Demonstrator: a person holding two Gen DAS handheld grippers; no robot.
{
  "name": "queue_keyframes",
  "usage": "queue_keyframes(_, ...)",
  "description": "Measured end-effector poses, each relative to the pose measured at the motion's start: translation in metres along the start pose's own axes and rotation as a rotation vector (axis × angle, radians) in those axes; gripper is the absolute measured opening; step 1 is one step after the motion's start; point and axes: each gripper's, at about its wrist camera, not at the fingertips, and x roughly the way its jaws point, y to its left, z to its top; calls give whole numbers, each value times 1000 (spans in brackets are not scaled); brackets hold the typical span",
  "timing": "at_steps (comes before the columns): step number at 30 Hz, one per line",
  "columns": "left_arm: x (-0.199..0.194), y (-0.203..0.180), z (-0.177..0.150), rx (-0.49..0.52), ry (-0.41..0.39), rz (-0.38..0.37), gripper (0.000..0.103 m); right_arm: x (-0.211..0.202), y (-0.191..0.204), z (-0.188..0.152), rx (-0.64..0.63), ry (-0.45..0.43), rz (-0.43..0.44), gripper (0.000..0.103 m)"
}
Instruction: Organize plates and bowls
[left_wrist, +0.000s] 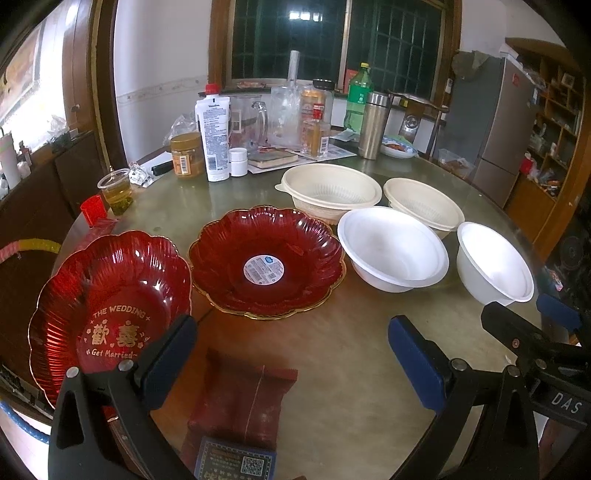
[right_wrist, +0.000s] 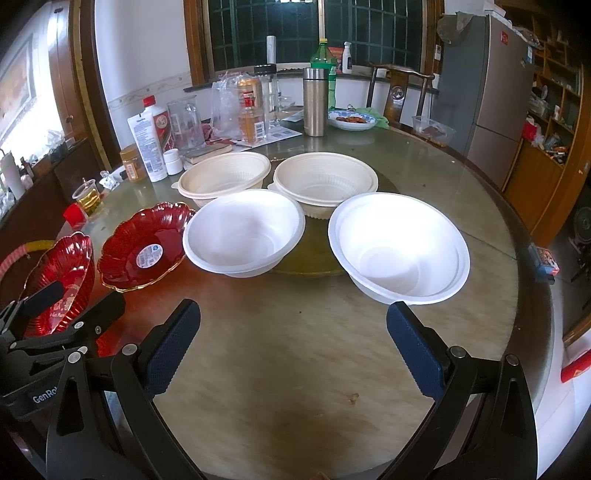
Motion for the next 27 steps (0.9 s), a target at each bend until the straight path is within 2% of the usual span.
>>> queue_keyframes(27,-2,-2,0,2,-6,5,103,1,2,2,11,-3,9,102)
